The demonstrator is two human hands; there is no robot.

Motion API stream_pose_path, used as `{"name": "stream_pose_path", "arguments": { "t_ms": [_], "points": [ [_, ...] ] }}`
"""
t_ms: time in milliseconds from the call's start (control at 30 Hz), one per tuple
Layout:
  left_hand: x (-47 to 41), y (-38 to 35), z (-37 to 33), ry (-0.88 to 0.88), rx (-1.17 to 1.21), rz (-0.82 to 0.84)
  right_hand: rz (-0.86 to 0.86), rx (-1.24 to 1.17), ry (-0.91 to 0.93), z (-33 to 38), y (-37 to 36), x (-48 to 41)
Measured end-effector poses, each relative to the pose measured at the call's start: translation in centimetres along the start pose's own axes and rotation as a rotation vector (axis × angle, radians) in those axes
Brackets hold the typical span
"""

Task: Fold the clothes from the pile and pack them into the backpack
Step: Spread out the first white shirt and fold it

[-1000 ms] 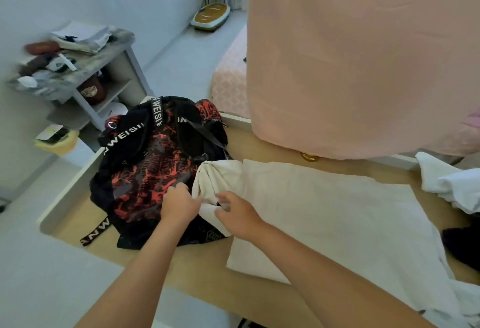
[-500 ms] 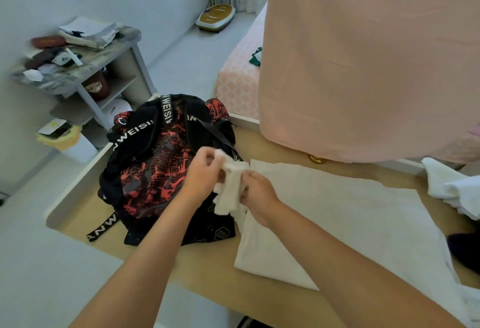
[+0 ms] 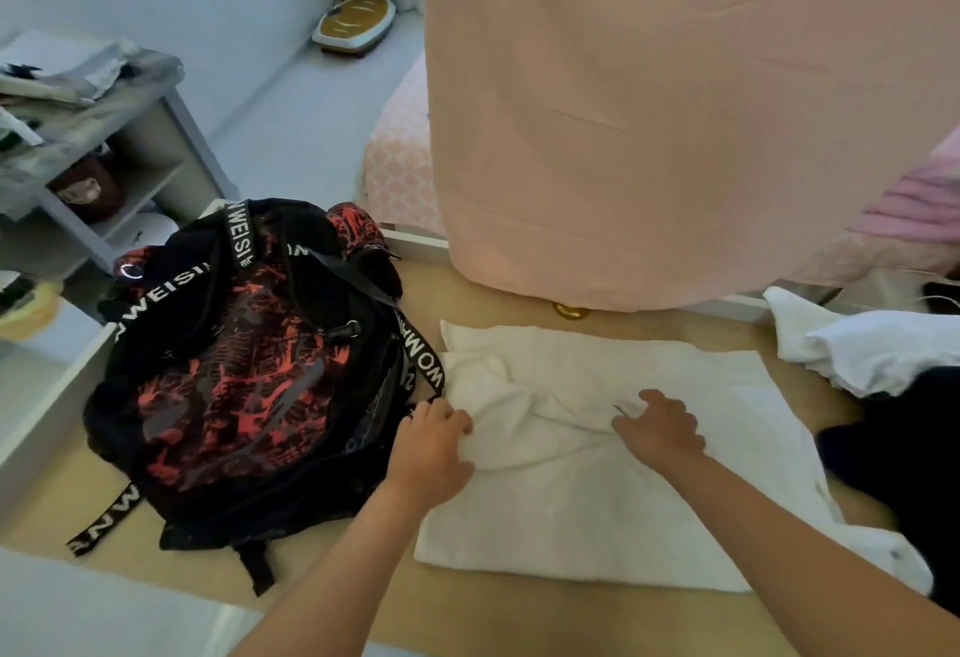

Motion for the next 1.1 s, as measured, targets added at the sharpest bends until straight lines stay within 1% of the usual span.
{"name": "stream_pose_path", "arguments": {
  "t_ms": [67,100,133,167,233,333,367,400,433,467,500,533,600,633,667,767,800,867,900,967,1033,1100],
  "points": [
    [0.3,-1.0,-0.3,-0.04,-0.079,0.032,0.048,0.002,0.253,0.7,-1.5,0.4],
    [0.3,-1.5,-0.4,-0.056,-0.094,0.03,0.057,0.054,0.372,0.9,-2.2,0.5],
    [0.2,-1.8,-0.4,-0.06,-0.095,0.021,0.047,0.113,0.468,1.2,-2.9,0.4],
    [0.1,-2.0,-0.4,-0.056,-0.08,0.005,0.028,0.159,0.527,1.5,-3.5,0.2],
    [0.0,-2.1,-0.3,-0.056,-0.033,-0.046,0.012,0.228,0.529,2.4,-4.0,-0.2],
    [0.5,-1.2,-0.2,-0.114,0.009,-0.247,-0.014,0.4,0.468,3.0,-3.8,-1.2],
    [0.8,-0.8,-0.2,-0.117,0.033,-0.291,-0.013,0.417,0.461,3.1,-3.4,-1.5],
    [1.1,-0.7,0.0,-0.108,0.041,-0.321,0.006,0.375,0.459,3.2,-3.0,-1.7],
    [1.4,-0.6,0.2,-0.091,0.037,-0.321,0.057,0.284,0.448,3.1,-2.7,-1.9],
    [1.6,-0.7,0.5,-0.076,0.016,-0.27,0.128,0.176,0.425,3.0,-2.5,-2.0],
    [1.8,-1.0,0.7,-0.075,-0.018,-0.169,0.185,0.098,0.409,2.8,-2.5,-2.0],
    [1.9,-1.2,0.8,-0.079,-0.05,-0.039,0.216,0.074,0.412,2.5,-2.4,-2.1],
    [1.7,-0.8,0.7,-0.088,-0.146,0.232,0.234,0.116,0.431,2.1,-2.4,-2.3],
    [1.1,-0.2,0.3,-0.091,-0.189,0.255,0.23,0.138,0.444,2.0,-2.4,-2.5],
    [0.3,0.5,-0.3,-0.087,-0.195,0.207,0.219,0.15,0.459,2.0,-2.4,-2.6],
    [-4.2,2.3,-2.3,-0.112,-0.093,-0.095,0.199,0.17,0.546,2.5,-2.5,-2.8],
    [-5.9,2.3,-2.6,-0.123,-0.076,-0.131,0.191,0.202,0.589,2.7,-2.7,-2.8],
    [-8.9,1.7,-2.6,-0.123,-0.146,-0.06,0.14,0.201,0.65,2.6,-3.1,-2.9],
    [-10.1,1.2,-2.3,-0.106,-0.213,0.0,0.092,0.144,0.674,2.4,-3.0,-3.0],
    [-11.5,0.8,-1.7,-0.088,-0.33,0.061,-0.013,-0.008,0.71,2.2,-2.3,-3.2],
    [-12.4,0.9,-1.4,-0.096,-0.422,0.102,-0.041,-0.087,0.69,2.2,-1.3,-3.6],
    [-13.1,1.6,-1.3,-0.087,-0.461,0.079,-0.038,-0.063,0.65,2.3,-0.4,-4.2]
  ]
}}
Point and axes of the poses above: each hand's wrist, its own x-axis away from the middle knuckle, its own y-axis out of the back of the hand, z = x × y, the point moved 2 cm from there along -x, towards the middle knuckle, and after that the axes turned 5 degrees about -x, right-handed, at the moved point
